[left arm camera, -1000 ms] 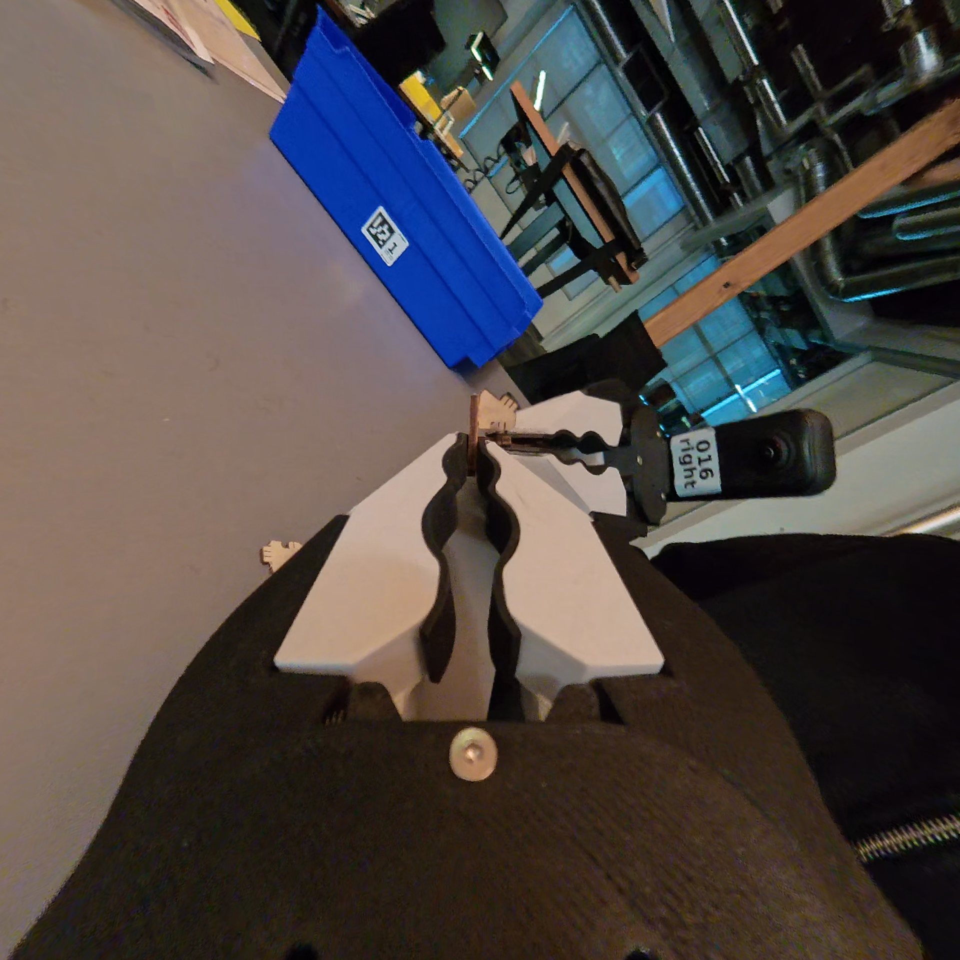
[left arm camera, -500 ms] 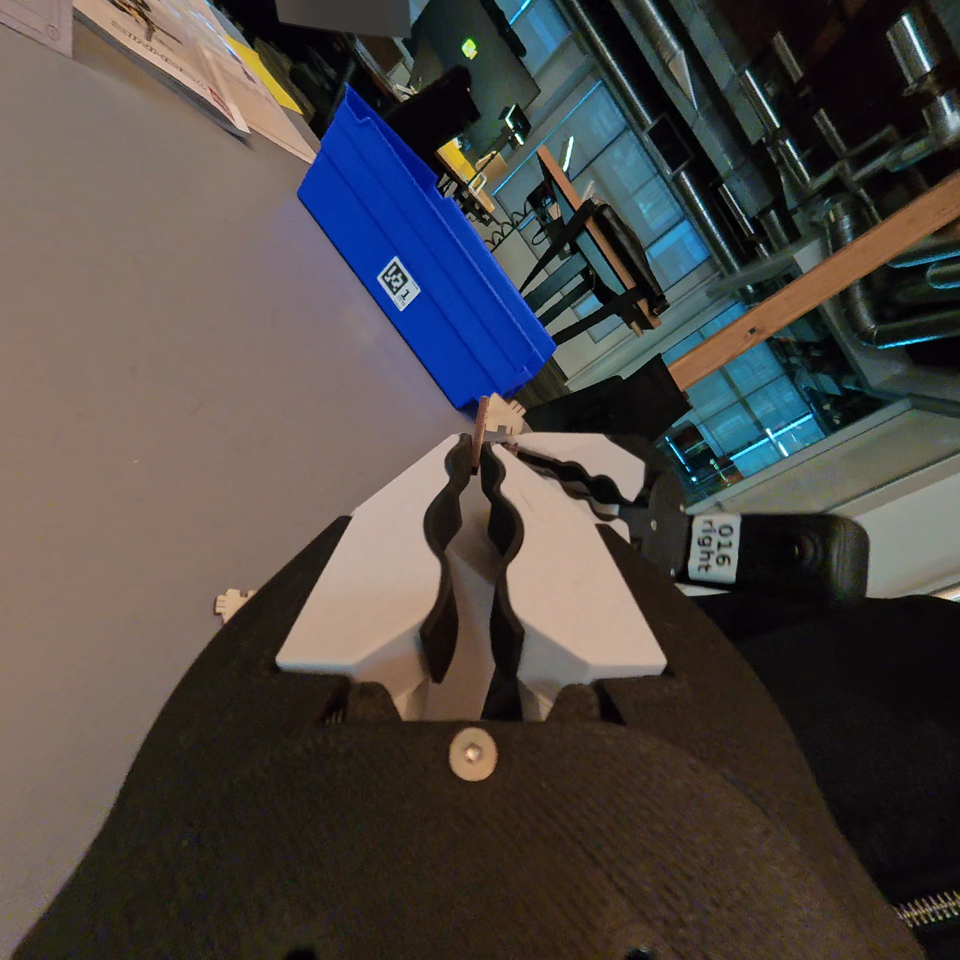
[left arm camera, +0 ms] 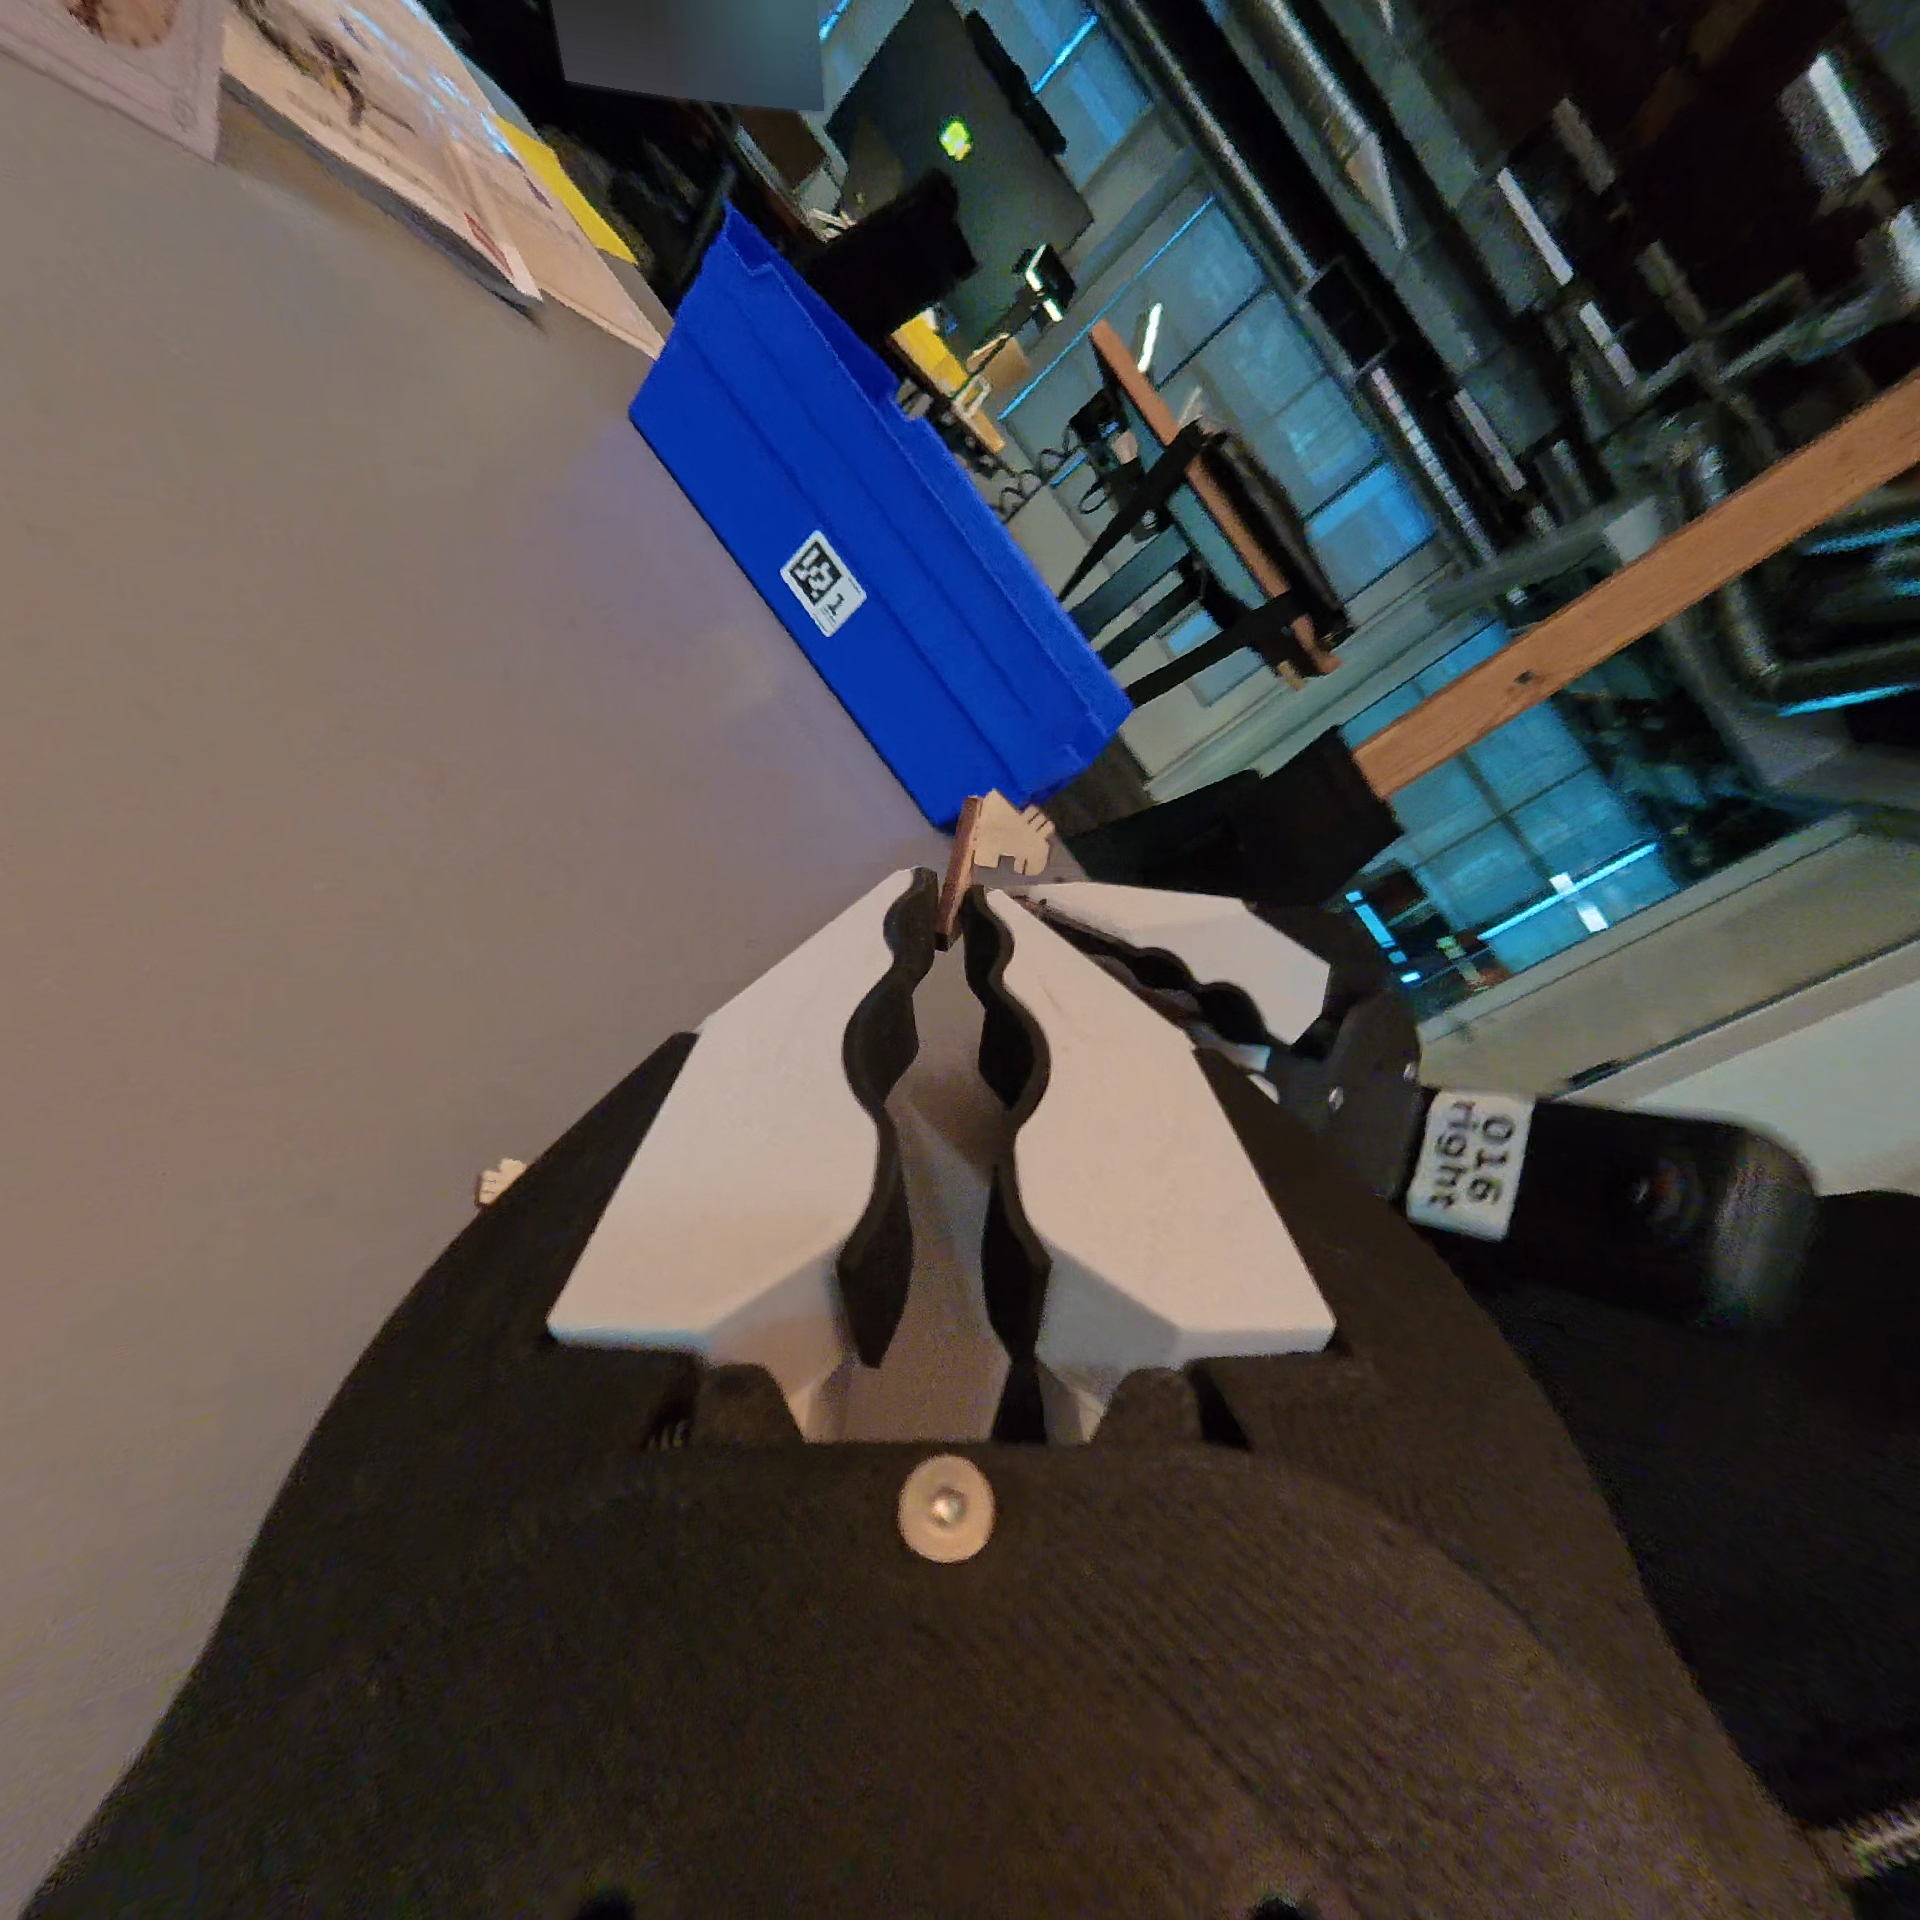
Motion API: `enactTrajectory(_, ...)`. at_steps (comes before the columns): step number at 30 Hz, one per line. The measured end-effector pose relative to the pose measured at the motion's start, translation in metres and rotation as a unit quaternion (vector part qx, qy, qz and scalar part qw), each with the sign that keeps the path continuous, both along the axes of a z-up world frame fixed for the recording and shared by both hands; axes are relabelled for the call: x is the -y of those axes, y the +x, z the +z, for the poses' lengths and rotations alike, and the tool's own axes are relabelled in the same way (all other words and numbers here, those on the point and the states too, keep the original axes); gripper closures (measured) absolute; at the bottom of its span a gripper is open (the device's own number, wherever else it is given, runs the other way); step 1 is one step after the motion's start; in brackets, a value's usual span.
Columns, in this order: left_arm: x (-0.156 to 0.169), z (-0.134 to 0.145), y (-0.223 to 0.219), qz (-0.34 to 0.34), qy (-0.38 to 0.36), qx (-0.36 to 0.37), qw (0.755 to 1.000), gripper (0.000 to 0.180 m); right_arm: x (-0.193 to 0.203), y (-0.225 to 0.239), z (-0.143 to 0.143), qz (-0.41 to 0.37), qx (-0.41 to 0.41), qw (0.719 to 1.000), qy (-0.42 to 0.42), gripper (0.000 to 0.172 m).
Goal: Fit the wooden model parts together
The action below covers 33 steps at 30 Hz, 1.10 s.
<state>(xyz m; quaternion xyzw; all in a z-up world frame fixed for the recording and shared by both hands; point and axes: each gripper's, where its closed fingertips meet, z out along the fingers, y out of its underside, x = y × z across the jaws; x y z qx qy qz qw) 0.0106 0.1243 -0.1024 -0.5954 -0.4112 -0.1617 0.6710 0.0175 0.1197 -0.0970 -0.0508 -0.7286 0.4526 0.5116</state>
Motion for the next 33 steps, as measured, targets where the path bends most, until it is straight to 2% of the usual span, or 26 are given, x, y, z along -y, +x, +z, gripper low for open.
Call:
enactTrajectory(3, -0.002, 0.007, 0.0, 0.01, -0.04, -0.049, 0.998, 0.177, -0.002, 0.0, 0.008, 0.024, 0.059, 0.995, -0.082, 0.172)
enactTrajectory(7, -0.002, 0.016, 0.004, -0.007, -0.013, -0.052, 0.999, 0.178, -0.003, 0.003, 0.015, 0.018, 0.0, 0.998, -0.062, 0.172)
enactTrajectory(9, 0.011, 0.013, -0.009, 0.039, -0.055, -0.083, 0.994, 0.179, -0.001, 0.006, 0.019, 0.035, -0.014, 0.996, -0.082, 0.172)
enactTrajectory(11, 0.02, 0.02, -0.012, 0.048, -0.058, -0.104, 0.992, 0.179, -0.004, 0.01, 0.028, 0.049, -0.025, 0.991, -0.119, 0.172)
enactTrajectory(15, 0.017, 0.027, -0.006, 0.05, -0.064, -0.132, 0.988, 0.179, -0.009, -0.004, 0.021, 0.042, 0.034, 0.988, -0.146, 0.146)
enactTrajectory(17, 0.012, 0.027, -0.003, 0.048, -0.071, -0.148, 0.985, 0.179, -0.007, -0.003, 0.02, 0.05, 0.048, 0.985, -0.155, 0.139)
enactTrajectory(26, -0.005, 0.021, 0.005, 0.023, -0.064, -0.148, 0.987, 0.18, -0.005, -0.001, 0.013, 0.049, 0.041, 0.99, -0.126, 0.144)
enactTrajectory(33, -0.005, 0.021, 0.006, 0.025, -0.059, -0.15, 0.987, 0.18, -0.008, -0.001, 0.014, 0.044, 0.03, 0.992, -0.118, 0.166)
